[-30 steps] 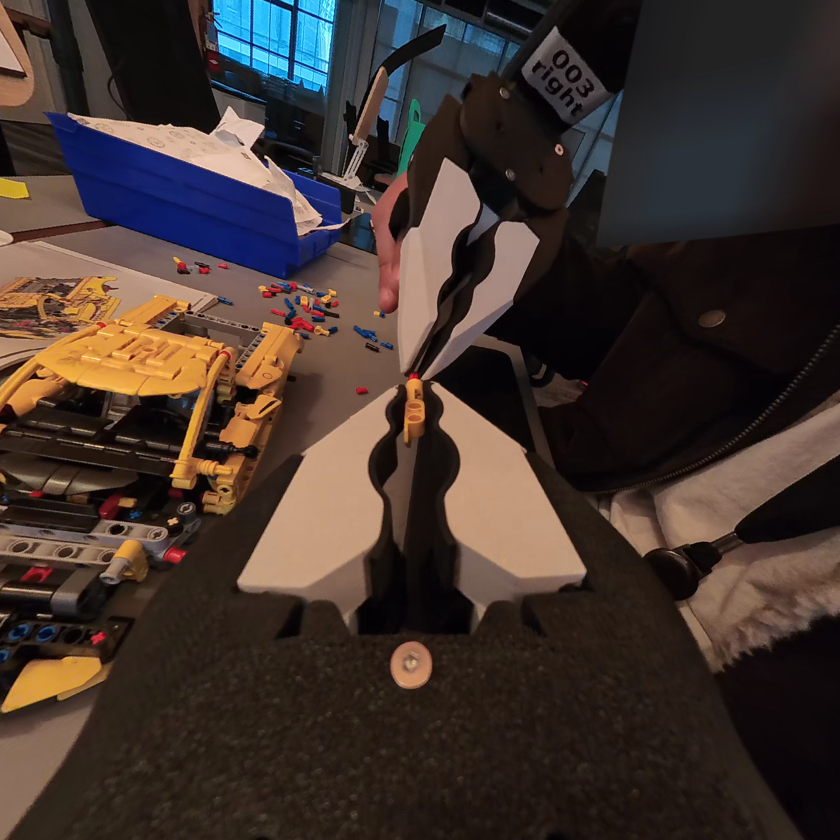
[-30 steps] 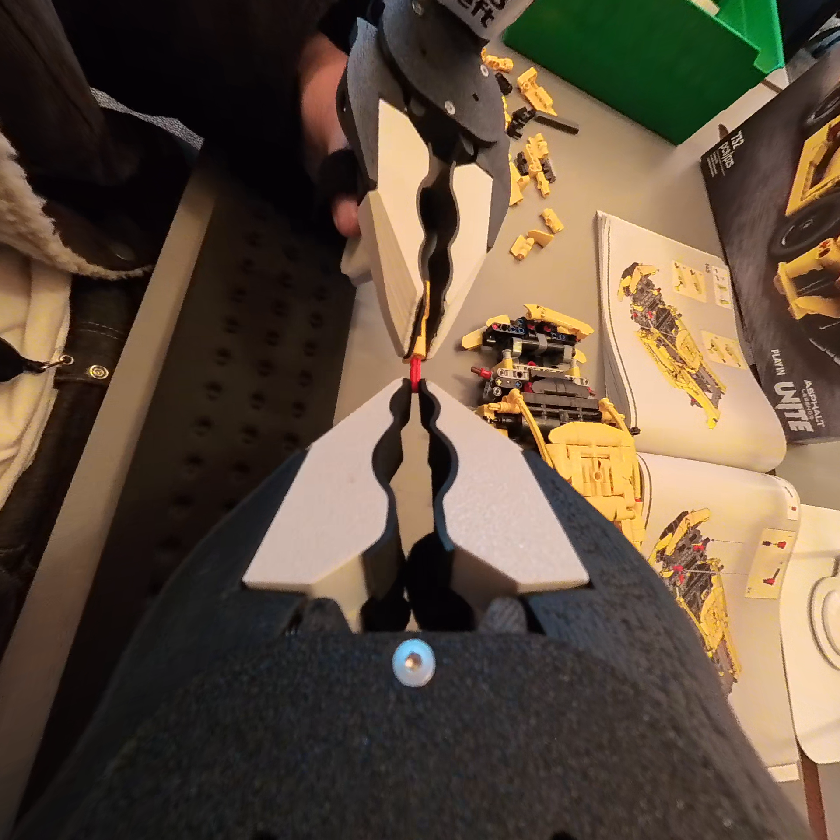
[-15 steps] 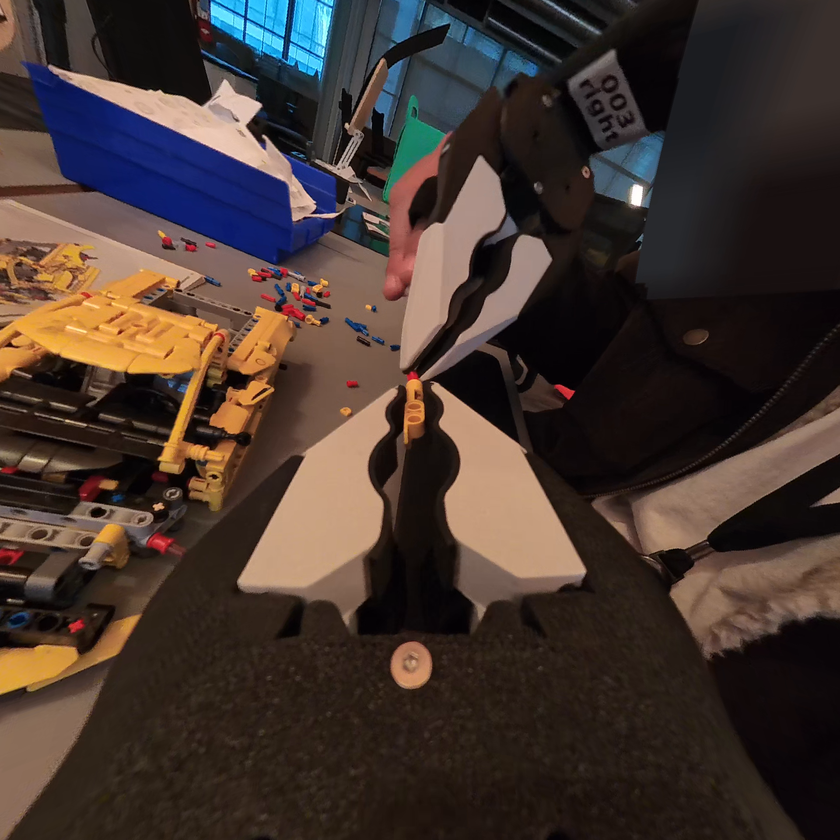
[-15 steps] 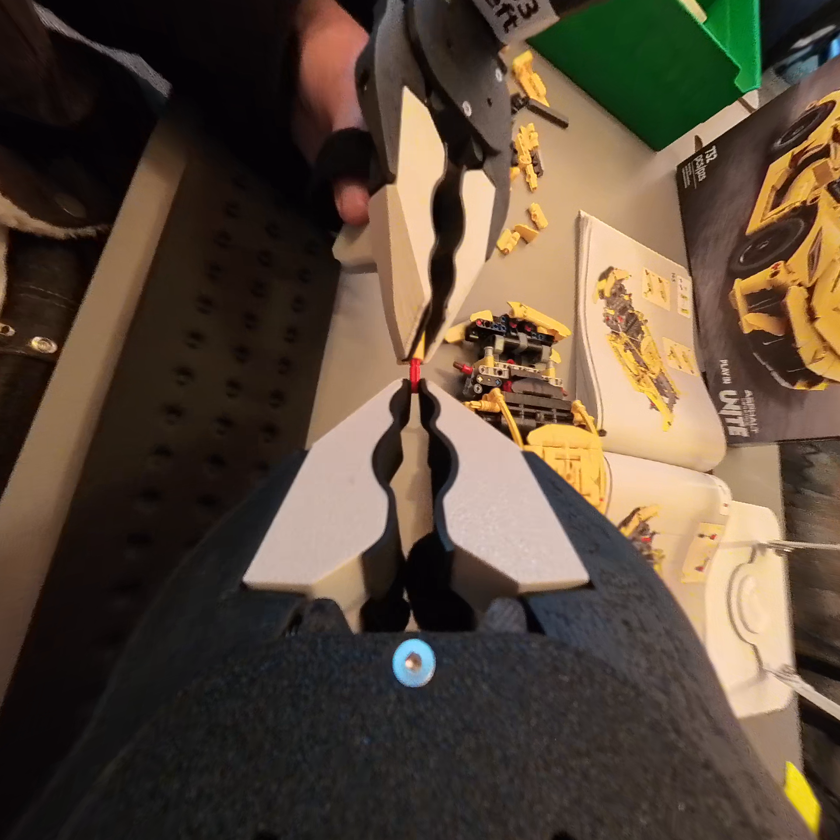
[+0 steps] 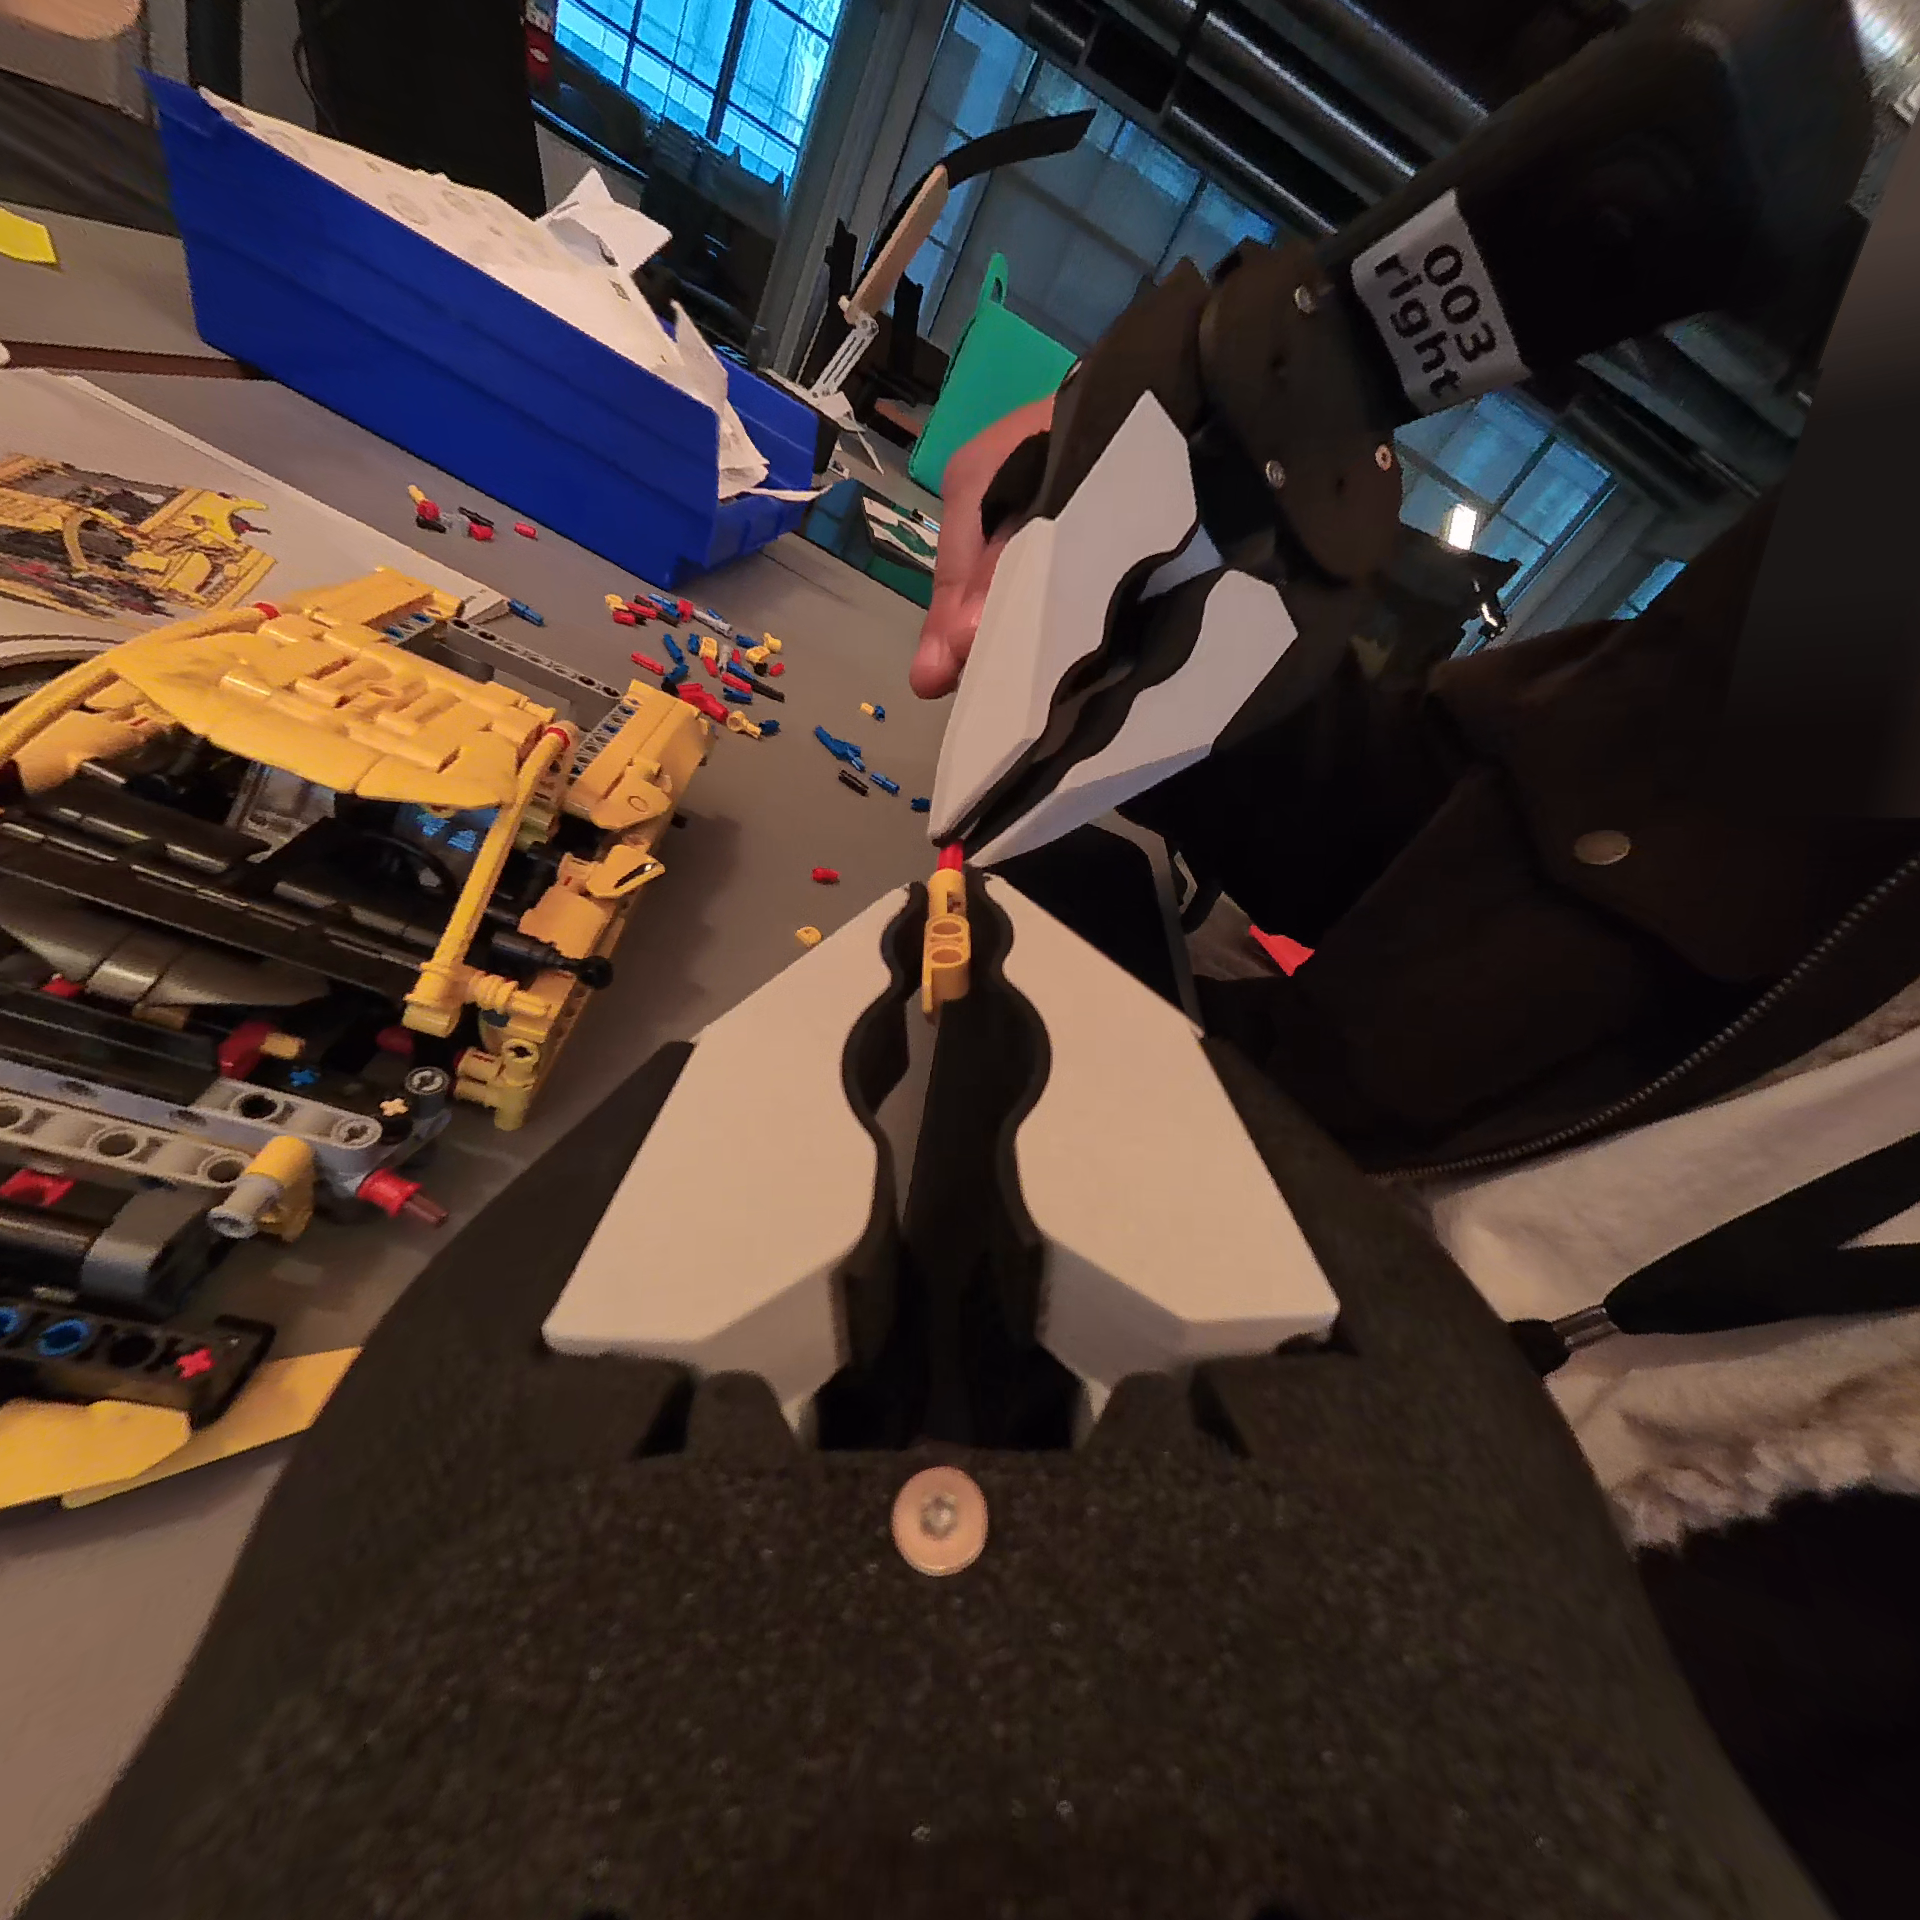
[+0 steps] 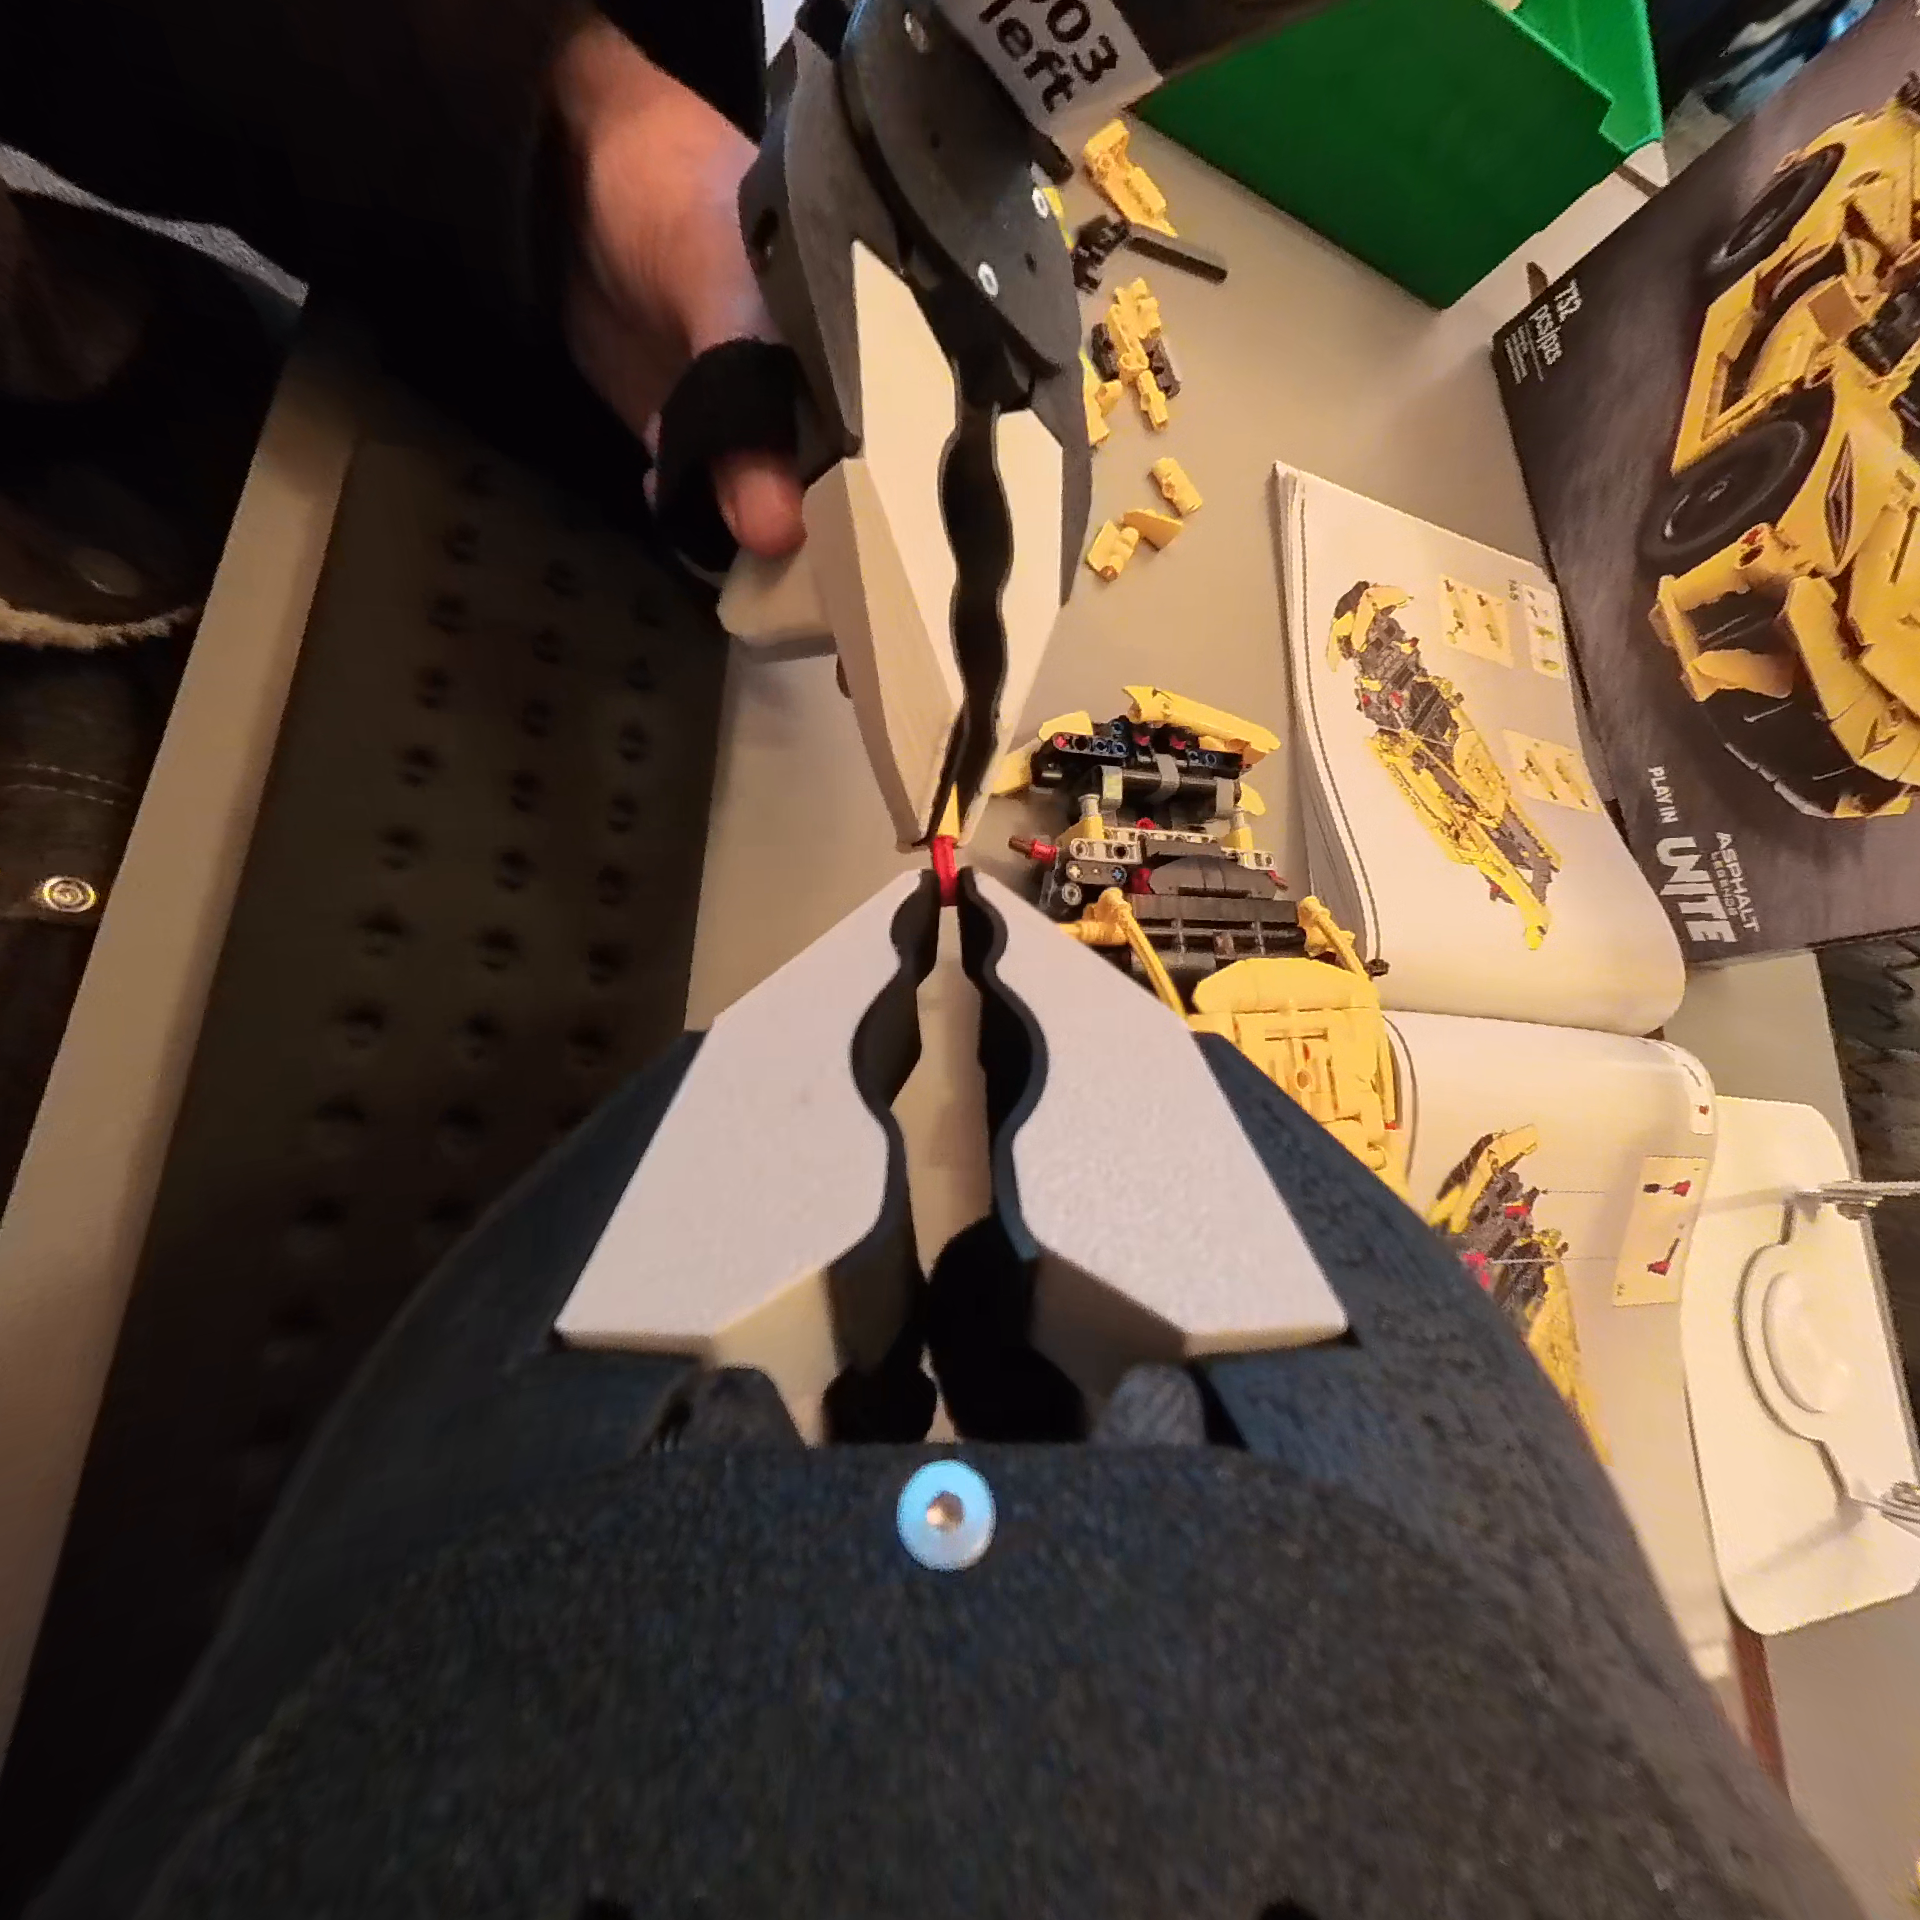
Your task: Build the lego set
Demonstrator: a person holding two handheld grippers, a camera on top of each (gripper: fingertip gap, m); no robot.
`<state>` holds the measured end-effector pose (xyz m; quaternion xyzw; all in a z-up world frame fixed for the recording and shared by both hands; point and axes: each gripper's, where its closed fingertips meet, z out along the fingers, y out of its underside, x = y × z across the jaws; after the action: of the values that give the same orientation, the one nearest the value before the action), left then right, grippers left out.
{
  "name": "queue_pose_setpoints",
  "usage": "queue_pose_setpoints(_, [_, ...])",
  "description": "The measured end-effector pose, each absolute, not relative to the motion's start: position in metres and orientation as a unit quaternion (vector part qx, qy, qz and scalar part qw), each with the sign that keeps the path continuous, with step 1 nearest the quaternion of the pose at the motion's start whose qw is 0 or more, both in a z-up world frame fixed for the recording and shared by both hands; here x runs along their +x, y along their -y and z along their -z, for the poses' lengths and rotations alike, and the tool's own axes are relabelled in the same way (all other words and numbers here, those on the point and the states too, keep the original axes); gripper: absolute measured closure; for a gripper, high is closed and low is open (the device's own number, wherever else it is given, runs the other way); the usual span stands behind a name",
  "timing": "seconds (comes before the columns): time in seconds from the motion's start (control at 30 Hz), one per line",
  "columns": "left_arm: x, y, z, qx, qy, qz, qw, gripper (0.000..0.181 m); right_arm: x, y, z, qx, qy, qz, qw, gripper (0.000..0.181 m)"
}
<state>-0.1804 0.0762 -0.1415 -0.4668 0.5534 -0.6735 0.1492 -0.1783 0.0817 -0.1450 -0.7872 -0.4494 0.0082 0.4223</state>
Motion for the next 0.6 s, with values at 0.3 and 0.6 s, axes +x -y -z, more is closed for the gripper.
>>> queue_pose_setpoints(0.3, [-0.1832,-0.0775,0.1314,-0.453,-0.534,0.698,0.147,0.174,-0.1801,-0.0830,0.1440,-0.787,0.420,-0.061,0.448,0.178])
queue_pose_setpoints(0.6, [-0.1814,-0.0751,0.1378,-0.458,-0.554,0.677,0.157,0.174,-0.1784,-0.0806,0.1485,-0.792,0.438,-0.051,0.422,0.179])
